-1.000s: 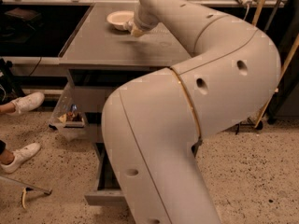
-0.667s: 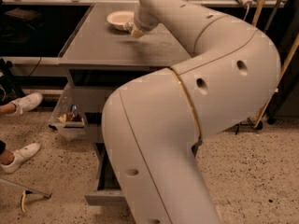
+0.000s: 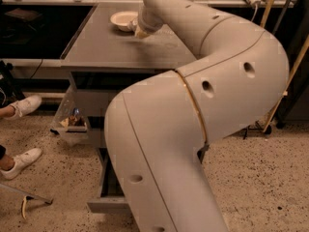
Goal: Pick water bottle from bottom drawer and place on counter
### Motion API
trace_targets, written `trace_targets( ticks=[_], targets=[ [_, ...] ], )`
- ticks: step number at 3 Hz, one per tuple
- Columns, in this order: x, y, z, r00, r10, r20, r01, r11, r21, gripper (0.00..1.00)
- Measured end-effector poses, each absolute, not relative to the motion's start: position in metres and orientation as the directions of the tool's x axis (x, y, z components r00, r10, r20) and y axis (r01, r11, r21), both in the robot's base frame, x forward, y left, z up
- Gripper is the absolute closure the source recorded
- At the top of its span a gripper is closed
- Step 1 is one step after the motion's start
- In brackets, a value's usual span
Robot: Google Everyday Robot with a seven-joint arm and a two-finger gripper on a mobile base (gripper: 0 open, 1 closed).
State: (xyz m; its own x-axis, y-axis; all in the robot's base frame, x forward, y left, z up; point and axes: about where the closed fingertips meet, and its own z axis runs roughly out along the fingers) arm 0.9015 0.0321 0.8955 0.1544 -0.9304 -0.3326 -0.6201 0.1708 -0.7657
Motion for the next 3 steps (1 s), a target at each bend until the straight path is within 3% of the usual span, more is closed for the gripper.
trace_targets(
  ticks=[1,3],
  targets=[
    [0.902,0.032,0.895,0.154,-0.930,-0.333,-0.620,0.171,-0.766,0.00],
    [0.889,0.032,0.899,0.144,-0.933,-0.331,-0.632,0.170,-0.756,0.00]
  ],
)
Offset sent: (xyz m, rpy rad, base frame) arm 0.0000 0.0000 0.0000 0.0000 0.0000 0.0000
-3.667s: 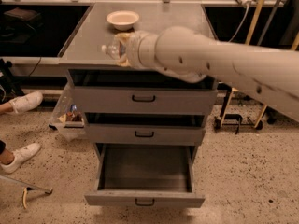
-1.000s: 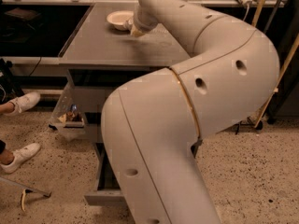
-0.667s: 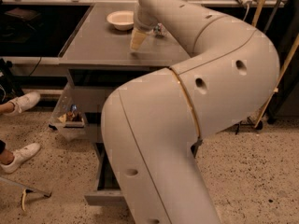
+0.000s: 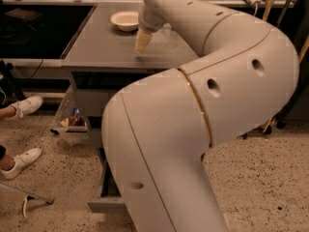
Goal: Pick water bottle from bottom drawer and place on counter
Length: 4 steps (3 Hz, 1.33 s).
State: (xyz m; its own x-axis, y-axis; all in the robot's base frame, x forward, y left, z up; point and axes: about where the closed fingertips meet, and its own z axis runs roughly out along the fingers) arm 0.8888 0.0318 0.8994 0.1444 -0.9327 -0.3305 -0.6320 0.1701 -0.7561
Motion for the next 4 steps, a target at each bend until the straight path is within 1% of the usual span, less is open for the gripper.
trace_targets(
  ticks=[1,2,3,4],
  targets=[
    [0.860,0.041,0.931,0.154,-0.944,-0.293,-0.606,0.144,-0.783,0.00],
    [0.825,0.025,0.970,0.119,-0.952,-0.281,-0.555,0.171,-0.814,0.00],
    [0.794,-0.023,0.976,0.022,-0.941,-0.337,-0.527,0.276,-0.804,0.00],
    [0.772,-0.080,0.947,-0.073,-0.904,-0.422,-0.505,0.398,-0.766,0.00]
  ],
)
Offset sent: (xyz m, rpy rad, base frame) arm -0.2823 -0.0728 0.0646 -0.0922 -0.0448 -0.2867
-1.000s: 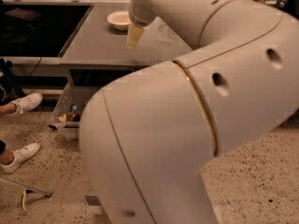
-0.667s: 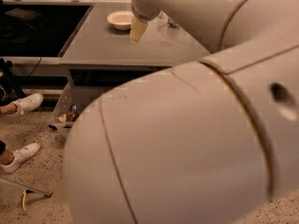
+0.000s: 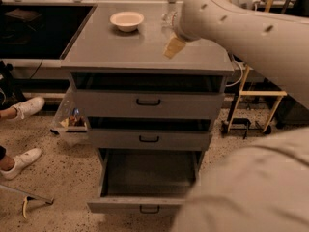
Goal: Pick water bottle from bottom drawer and place on counter
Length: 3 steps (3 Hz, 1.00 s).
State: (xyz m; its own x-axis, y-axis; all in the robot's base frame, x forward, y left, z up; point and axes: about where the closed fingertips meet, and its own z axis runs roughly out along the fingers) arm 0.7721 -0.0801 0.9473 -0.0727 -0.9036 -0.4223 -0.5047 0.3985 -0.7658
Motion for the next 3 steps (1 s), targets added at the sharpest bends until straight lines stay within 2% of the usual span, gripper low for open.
trace_targets(
  ticks=[1,3],
  targets=[
    [0.750,-0.142,0.893,-0.139,-0.865,-0.482,-0.450,0.489,-0.748,0.00],
    [0.731,-0.170,0.893,-0.157,-0.871,-0.466,-0.472,0.481,-0.739,0.00]
  ],
)
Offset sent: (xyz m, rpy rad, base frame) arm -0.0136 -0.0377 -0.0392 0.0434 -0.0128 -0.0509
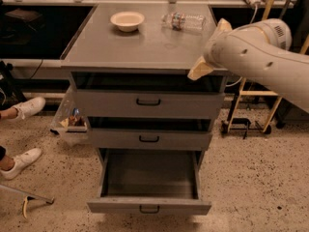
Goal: Pick water bottle from bottom drawer and place on counter
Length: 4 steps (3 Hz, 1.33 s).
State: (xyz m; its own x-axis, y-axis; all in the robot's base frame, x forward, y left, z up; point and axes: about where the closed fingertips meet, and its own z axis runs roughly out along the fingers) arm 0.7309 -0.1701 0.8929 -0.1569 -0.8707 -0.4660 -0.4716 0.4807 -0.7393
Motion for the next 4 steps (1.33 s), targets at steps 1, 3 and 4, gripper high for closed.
trace_targets(
  ticks=[1,3,4],
  targets=[
    [0.702,-0.208,0.896,-0.185,-0.893,-0.410,-0.473,0.446,-0.760,0.00],
    [0.531,-0.349,0.833,-0.475,-0.836,-0.276,-0.435,0.496,-0.752,0.00],
    [0.481,-0.383,0.828,-0.548,-0.803,-0.234,-0.388,0.492,-0.779,0.00]
  ],
)
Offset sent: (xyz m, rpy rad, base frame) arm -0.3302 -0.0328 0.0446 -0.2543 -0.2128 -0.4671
